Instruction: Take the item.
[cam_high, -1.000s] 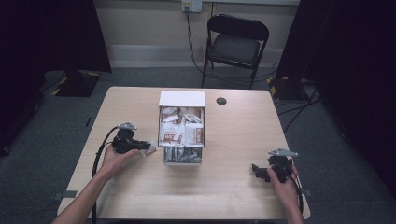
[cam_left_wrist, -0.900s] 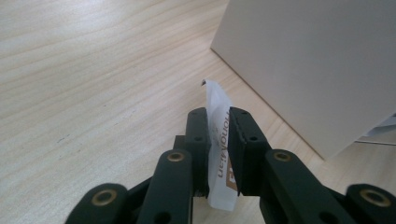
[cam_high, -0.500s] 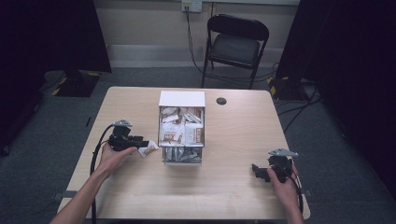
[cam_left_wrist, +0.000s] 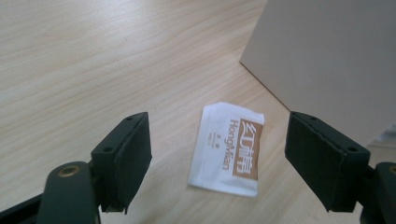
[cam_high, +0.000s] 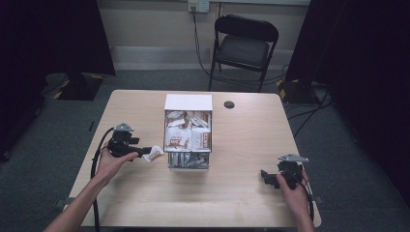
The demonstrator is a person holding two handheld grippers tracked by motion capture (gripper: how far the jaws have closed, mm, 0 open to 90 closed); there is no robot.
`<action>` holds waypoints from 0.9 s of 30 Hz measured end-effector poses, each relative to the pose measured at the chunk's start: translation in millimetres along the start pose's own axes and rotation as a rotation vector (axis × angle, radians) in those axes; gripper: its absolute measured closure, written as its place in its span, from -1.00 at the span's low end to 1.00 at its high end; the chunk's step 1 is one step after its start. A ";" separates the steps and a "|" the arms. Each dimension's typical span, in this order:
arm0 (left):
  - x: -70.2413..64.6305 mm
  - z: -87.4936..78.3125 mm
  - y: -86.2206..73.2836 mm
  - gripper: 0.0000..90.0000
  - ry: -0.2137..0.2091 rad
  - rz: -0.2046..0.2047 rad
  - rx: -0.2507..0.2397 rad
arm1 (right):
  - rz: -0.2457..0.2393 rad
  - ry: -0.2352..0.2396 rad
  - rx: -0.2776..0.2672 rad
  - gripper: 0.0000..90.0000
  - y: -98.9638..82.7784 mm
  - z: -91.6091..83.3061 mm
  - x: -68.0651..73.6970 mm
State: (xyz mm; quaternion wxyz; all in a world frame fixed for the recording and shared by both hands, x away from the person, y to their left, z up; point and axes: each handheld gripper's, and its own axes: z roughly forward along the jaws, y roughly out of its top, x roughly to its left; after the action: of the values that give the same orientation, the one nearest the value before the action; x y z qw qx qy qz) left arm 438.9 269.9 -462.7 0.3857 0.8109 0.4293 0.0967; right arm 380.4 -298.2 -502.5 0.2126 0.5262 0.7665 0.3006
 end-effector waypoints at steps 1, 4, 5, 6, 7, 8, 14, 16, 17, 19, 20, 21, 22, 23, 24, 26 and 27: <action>0.2 -2.8 -0.3 -0.45 0.000 -0.003 0.000 | 0.000 0.000 0.000 -1.00 0.0 0.0 0.0; -0.7 -11.5 -3.7 -0.45 0.008 -0.015 -0.010 | 0.000 0.000 0.000 -1.00 0.0 0.0 0.0; -1.0 -14.3 -6.2 -0.46 0.009 -0.015 -0.009 | 0.000 0.000 0.000 -1.00 0.0 0.0 0.0; -0.6 -16.9 -9.5 -0.48 0.007 -0.012 -0.008 | 0.000 0.000 0.000 -1.00 0.0 0.0 0.0; 0.0 -19.5 -12.9 -0.49 0.011 -0.019 0.000 | 0.000 0.000 0.000 -1.00 0.0 0.0 0.0; 0.4 -21.5 -15.6 -0.49 0.015 -0.026 0.005 | -0.001 0.000 -0.001 -1.00 0.0 0.0 0.0; 12.2 -32.7 -43.1 -0.53 0.073 -0.057 0.056 | 0.000 0.000 0.000 -1.00 0.0 0.0 0.0; 20.1 -32.3 -51.4 -0.51 0.124 -0.086 0.062 | 0.001 -0.002 -0.001 -1.00 -0.2 -0.1 0.2; 22.1 -31.1 -54.5 -0.48 0.141 -0.090 0.066 | 0.000 -0.002 -0.001 -1.00 -0.3 -0.2 0.4; 27.3 -26.7 -61.5 -0.46 0.169 -0.095 0.113 | 0.000 -0.002 -0.001 -1.00 -0.3 -0.2 0.4; 28.7 -25.0 -64.4 -0.46 0.195 -0.088 0.108 | 0.000 -0.002 -0.001 -1.00 -0.3 -0.2 0.4; 28.1 -23.7 -65.8 -0.47 0.225 -0.079 0.096 | 0.000 -0.002 -0.001 -1.00 -0.3 -0.2 0.4; 27.2 -22.4 -66.2 -0.47 0.239 -0.074 0.091 | 0.000 -0.002 -0.001 -1.00 -0.3 -0.2 0.4; 26.4 -21.4 -66.7 -0.48 0.251 -0.063 0.087 | 0.000 -0.001 -0.001 -1.00 -0.3 -0.2 0.4; 25.8 -20.4 -68.4 -0.51 0.254 -0.059 0.074 | 0.000 -0.002 -0.001 -1.00 -0.3 -0.2 0.4; 26.5 -19.4 -72.6 -0.61 0.258 -0.056 0.041 | 0.000 -0.001 -0.001 -1.00 -0.4 -0.2 0.4; 26.8 -18.4 -75.0 -0.66 0.259 -0.061 0.016 | 0.000 -0.001 -0.001 -1.00 -0.3 -0.2 0.4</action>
State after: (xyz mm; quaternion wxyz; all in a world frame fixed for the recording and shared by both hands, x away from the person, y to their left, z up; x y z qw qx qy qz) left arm 399.7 325.6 -507.9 0.3232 0.7813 0.5008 0.1852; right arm 380.0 -297.9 -502.6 0.2135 0.5262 0.7663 0.3006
